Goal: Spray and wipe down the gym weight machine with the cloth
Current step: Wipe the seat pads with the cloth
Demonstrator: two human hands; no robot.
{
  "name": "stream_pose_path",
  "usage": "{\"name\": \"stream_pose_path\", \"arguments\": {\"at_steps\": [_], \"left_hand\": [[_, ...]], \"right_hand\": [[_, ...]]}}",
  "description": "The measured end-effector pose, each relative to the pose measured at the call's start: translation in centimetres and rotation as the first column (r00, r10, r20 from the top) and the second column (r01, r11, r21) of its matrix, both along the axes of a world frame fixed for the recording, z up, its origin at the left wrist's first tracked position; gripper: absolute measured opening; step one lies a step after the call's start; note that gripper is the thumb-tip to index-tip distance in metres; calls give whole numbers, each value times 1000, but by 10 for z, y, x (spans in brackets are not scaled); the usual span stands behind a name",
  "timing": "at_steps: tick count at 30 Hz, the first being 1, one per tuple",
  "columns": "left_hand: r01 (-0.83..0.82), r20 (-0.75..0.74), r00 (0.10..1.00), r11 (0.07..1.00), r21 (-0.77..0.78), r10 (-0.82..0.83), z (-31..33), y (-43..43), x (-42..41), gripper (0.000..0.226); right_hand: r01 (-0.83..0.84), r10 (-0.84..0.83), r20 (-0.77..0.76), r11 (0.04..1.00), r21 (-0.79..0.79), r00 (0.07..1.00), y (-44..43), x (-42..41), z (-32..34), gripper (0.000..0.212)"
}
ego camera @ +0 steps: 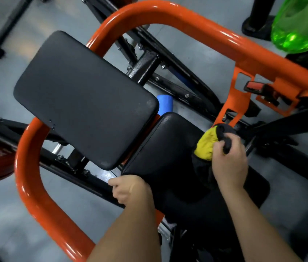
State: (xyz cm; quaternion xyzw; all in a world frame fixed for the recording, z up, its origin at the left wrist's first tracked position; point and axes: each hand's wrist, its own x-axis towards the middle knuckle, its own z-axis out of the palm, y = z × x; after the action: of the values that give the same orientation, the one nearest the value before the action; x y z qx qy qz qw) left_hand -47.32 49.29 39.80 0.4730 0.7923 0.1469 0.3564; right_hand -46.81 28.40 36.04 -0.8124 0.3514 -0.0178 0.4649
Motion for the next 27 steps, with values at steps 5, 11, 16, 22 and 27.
{"name": "stream_pose_path", "arguments": {"at_steps": [5,11,16,22,27], "left_hand": [[44,-14,999,999,-30,-44,-2,3,-4,68],[70,-24,997,997,-25,-70,-7,7,-5,70],[71,-11,997,997,-11,-71,-9,6,-4,65],[67,-8,998,997,-26,-68,-6,6,-4,68],[48,-6,999,999,-9,-48,-10,8,-6,68]], "right_hand": [[139,-129,-228,990,25,965,-44,-9,-12,31],[148,-34,-513,972,183,858,-89,17,-17,53],[-48,156,-414,965,260,897,-57,55,6,49],[-368,380,-215,925,96,900,43,127,55,58],[-580,529,-247,779,-237,812,85,121,67,81]]}}
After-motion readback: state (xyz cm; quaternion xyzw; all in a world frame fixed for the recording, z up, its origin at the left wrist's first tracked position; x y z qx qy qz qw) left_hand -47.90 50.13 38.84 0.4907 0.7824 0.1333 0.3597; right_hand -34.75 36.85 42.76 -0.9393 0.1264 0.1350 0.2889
